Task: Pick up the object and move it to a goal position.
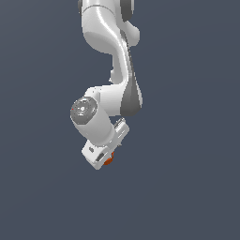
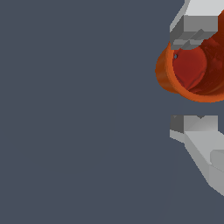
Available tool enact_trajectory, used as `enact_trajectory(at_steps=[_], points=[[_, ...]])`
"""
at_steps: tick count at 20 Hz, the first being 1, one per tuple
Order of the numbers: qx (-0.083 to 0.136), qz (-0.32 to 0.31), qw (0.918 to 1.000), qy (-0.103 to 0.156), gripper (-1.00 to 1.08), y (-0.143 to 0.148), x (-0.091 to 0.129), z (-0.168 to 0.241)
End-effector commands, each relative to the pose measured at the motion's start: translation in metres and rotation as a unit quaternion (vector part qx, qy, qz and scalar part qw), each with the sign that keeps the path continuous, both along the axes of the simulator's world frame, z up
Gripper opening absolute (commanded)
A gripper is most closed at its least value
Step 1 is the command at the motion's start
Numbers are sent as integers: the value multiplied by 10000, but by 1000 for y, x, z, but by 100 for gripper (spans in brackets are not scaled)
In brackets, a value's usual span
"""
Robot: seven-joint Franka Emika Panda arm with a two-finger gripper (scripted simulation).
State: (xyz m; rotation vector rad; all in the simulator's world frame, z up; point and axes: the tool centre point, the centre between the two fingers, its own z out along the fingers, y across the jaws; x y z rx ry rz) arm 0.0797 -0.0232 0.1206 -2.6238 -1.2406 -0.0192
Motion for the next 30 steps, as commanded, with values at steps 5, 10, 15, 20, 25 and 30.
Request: enact_trajectory(at_steps=[5,10,15,20,25,30], points=[[313,647,9973,-131,28,-12,8,-8],[560,1122,9918,-267,28,-21,14,-13],[809,1580,9832,-436,28,-32,19,-18],[1050,2014,9718,-635,28,-44,24,-22],[1237,2348,9607,-818,28,-55,27,-26],[1360,2566,9521,-953,28,-62,29,-28]])
